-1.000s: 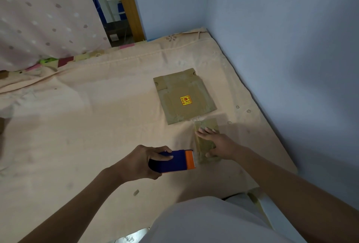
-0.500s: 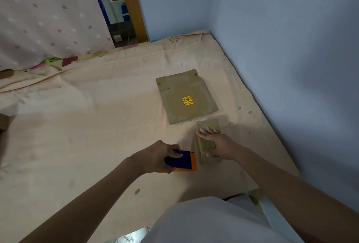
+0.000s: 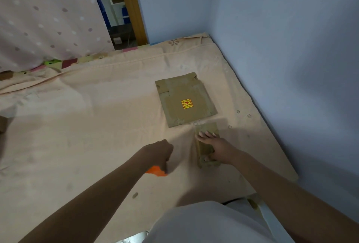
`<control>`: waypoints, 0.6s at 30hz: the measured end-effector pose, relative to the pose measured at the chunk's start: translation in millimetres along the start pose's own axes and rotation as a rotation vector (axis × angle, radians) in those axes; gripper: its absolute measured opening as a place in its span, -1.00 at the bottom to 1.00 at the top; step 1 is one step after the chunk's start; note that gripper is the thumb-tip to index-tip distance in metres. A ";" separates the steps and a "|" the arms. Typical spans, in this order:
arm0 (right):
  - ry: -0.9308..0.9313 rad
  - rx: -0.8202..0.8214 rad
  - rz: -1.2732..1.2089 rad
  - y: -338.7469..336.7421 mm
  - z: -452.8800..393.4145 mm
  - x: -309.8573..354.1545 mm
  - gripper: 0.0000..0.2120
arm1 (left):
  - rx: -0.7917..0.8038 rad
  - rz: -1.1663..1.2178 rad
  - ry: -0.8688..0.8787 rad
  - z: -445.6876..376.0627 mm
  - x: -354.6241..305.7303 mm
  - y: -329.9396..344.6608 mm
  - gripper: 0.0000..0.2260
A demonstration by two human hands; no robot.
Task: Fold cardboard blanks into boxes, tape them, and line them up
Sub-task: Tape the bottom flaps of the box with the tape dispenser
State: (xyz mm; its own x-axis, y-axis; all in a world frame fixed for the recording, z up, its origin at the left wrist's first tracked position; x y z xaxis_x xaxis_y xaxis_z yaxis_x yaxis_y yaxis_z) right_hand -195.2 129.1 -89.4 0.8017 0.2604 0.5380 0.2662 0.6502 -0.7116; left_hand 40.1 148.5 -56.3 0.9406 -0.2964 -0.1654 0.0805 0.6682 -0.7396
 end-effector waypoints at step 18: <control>-0.003 -0.034 -0.023 4.9 -2.7 -4.9 -0.06 | -0.208 -0.009 -0.050 -14.9 -18.3 112.3 -0.48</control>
State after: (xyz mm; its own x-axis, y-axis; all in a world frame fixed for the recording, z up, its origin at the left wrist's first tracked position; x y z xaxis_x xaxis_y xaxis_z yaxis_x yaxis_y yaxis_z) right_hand -196.4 129.1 -96.8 0.7937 0.2474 0.5558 0.3030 0.6314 -0.7138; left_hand 27.1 218.8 -146.0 0.9557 -0.2643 -0.1291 0.0244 0.5085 -0.8607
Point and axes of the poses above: each hand's wrist, its own z-axis away from the middle knuckle, its own y-axis out of the palm, x = y × z, the point moved 3 cm from there along -z, towards the middle knuckle, and after that the axes turned 4 degrees about -y, right-handed, at the moved point
